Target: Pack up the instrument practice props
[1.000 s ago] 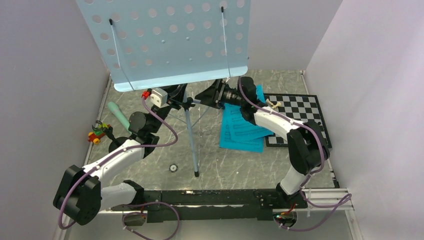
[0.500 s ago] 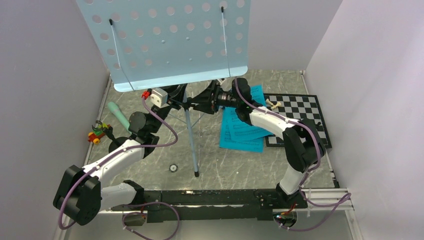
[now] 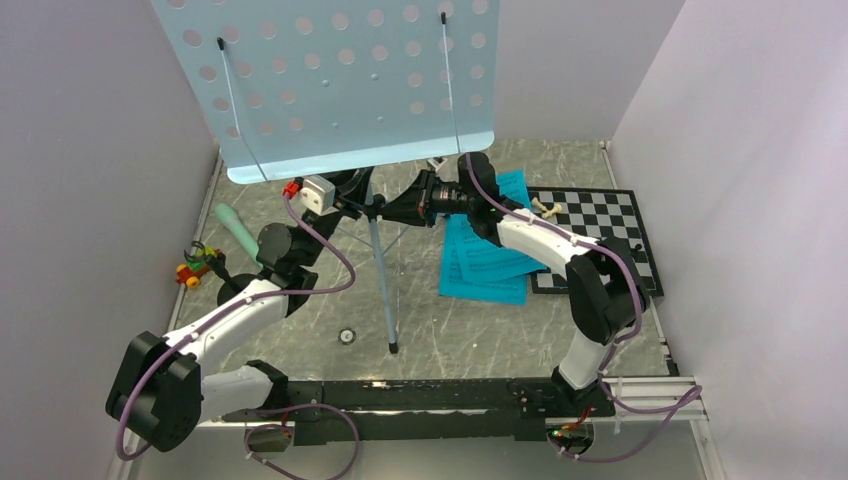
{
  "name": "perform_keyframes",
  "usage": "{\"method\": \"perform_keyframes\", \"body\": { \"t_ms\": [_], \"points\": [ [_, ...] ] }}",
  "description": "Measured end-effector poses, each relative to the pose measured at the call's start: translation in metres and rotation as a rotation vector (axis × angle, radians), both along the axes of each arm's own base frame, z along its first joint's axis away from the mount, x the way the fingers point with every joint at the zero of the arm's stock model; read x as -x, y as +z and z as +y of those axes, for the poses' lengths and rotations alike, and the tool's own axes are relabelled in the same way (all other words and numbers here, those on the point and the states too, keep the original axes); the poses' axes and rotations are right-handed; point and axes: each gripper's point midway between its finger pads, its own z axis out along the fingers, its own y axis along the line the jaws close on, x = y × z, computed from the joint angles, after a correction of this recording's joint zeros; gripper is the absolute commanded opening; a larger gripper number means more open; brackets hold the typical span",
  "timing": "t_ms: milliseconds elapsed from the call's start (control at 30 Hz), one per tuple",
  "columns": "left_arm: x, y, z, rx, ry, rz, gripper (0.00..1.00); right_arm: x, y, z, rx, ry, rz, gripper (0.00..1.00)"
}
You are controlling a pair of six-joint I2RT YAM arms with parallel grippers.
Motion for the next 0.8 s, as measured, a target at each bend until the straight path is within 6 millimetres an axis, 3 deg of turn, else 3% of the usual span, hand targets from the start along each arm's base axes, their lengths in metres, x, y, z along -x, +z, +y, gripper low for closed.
{"method": "perform_keyframes", "body": {
  "t_ms": [67, 300, 800],
  "points": [
    [0.000, 0.000, 0.000, 0.000, 0.001, 0.002, 0.00, 0.000, -0.001, 0.000, 0.020, 0.007, -0.002, 0.00],
    [0.000, 0.000, 0.000, 0.001, 0.002, 0.003, 0.00, -0.002, -0.005, -0.001, 0.103, 0.043, -0.188, 0.00],
    [-0.001, -0.001, -0.005, 0.005, -0.022, 0.020, 0.00, -0.007, -0.009, -0.011, 0.279, -0.159, -1.209, 0.00]
  ]
}}
